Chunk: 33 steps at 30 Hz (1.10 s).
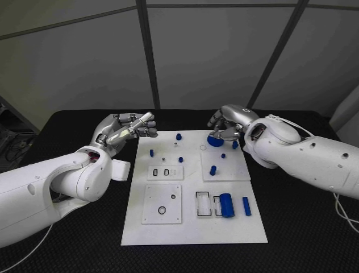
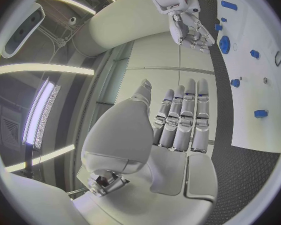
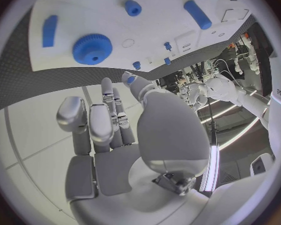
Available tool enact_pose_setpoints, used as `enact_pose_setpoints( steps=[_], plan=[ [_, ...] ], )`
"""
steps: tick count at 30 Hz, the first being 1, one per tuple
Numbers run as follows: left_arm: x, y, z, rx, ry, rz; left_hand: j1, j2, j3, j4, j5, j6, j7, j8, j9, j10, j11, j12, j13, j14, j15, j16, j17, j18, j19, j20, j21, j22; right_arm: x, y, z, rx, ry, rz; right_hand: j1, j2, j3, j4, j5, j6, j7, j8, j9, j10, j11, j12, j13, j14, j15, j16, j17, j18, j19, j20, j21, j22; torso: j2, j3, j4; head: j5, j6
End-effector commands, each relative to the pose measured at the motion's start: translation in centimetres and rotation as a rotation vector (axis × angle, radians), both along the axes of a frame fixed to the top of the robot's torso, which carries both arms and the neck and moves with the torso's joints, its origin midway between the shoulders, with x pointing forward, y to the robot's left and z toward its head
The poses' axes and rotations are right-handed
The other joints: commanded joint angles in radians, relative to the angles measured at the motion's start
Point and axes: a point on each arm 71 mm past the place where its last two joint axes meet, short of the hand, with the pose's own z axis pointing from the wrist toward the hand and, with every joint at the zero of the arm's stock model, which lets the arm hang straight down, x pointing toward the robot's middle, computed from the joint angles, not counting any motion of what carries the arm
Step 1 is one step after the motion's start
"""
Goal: Assemble the parts on the task board
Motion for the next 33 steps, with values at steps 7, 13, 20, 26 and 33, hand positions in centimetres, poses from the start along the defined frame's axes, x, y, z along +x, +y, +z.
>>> enact_pose_setpoints(
  steps=[7, 13, 20, 26, 33],
  plan=[
    [0.3, -0.1, 0.0, -0.002, -0.002, -0.016, 0.002, 0.007, -0.001, -0.007, -0.004, -0.001, 0.004, -0.001, 0.000, -0.003, -0.001, -0.003, 0.000, -0.008, 0.000, -0.005, 0.002, -0.011, -0.005, 0.001, 0.000, -0.001, -0.2, -3.6, -0.7, 0.066, 0.190, -0.085, 0.046, 0.006, -0.205, 0.059, 0.052, -0.046, -0.034, 0.010, -0.002, 0.004, -0.031, 0.304, 0.302, 0.043, -0.037, 0.107, 0.173, -0.032, 0.064, -0.030, 0.049, 0.090, -0.001, 0.0019, -0.0064, -0.008, 0.002],
    [0.4, -0.2, -0.1, -0.003, -0.001, -0.018, 0.002, 0.007, -0.001, -0.007, -0.004, -0.001, 0.004, -0.001, 0.000, -0.003, -0.001, -0.003, 0.000, -0.008, 0.000, -0.005, 0.002, -0.011, -0.005, 0.001, 0.000, -0.001, 0.3, -3.7, -1.2, 0.047, 0.229, -0.095, 0.099, 0.019, -0.296, 0.130, 0.042, -0.101, -0.014, 0.031, -0.005, 0.051, -0.018, 0.869, 0.896, 0.067, -0.015, 0.200, 0.363, -0.039, 0.087, -0.013, 0.073, 0.136, 0.000, 0.0020, -0.0042, -0.011, -0.001],
    [0.4, -0.2, -0.1, -0.003, 0.000, -0.016, 0.002, 0.007, -0.001, -0.007, -0.004, -0.001, 0.004, -0.001, 0.000, -0.003, -0.001, -0.003, 0.000, -0.008, 0.000, -0.005, 0.002, -0.011, -0.005, 0.001, 0.000, -0.001, 0.9, -3.1, -1.6, 0.033, 0.246, -0.108, 0.127, 0.020, -0.328, 0.177, 0.042, -0.125, -0.005, 0.054, -0.006, 0.113, -0.005, 1.082, 1.131, 0.079, -0.004, 0.236, 0.443, -0.044, 0.104, -0.003, 0.090, 0.166, 0.000, 0.0006, -0.0037, -0.012, -0.003],
    [0.5, -0.3, -0.2, -0.003, 0.001, -0.017, 0.002, 0.007, -0.001, -0.007, -0.004, -0.001, 0.004, -0.001, 0.000, -0.003, -0.001, -0.003, 0.000, -0.008, 0.000, -0.005, 0.002, -0.011, -0.005, 0.001, 0.000, -0.001, 1.3, -2.7, -1.9, 0.018, 0.258, -0.121, 0.137, 0.024, -0.341, 0.200, 0.045, -0.131, -0.001, 0.071, -0.006, 0.188, 0.001, 1.218, 1.285, 0.087, 0.001, 0.255, 0.489, -0.048, 0.116, 0.003, 0.101, 0.187, 0.000, 0.0003, -0.0048, -0.013, -0.004],
    [0.5, -0.3, -0.2, -0.003, 0.002, -0.019, 0.003, 0.007, -0.001, -0.009, -0.004, 0.000, 0.003, 0.000, 0.000, -0.001, -0.002, -0.002, 0.000, -0.008, -0.001, -0.007, 0.002, -0.011, -0.006, 0.001, 0.000, -0.001, 1.7, -2.2, -2.3, 0.004, 0.276, -0.128, 0.139, 0.031, -0.342, 0.206, 0.046, -0.128, 0.000, 0.080, -0.005, 0.208, 0.002, 1.252, 1.324, 0.090, 0.003, 0.262, 0.508, -0.051, 0.125, 0.005, 0.108, 0.201, 0.000, 0.0006, -0.0046, -0.013, -0.007]
  ],
)
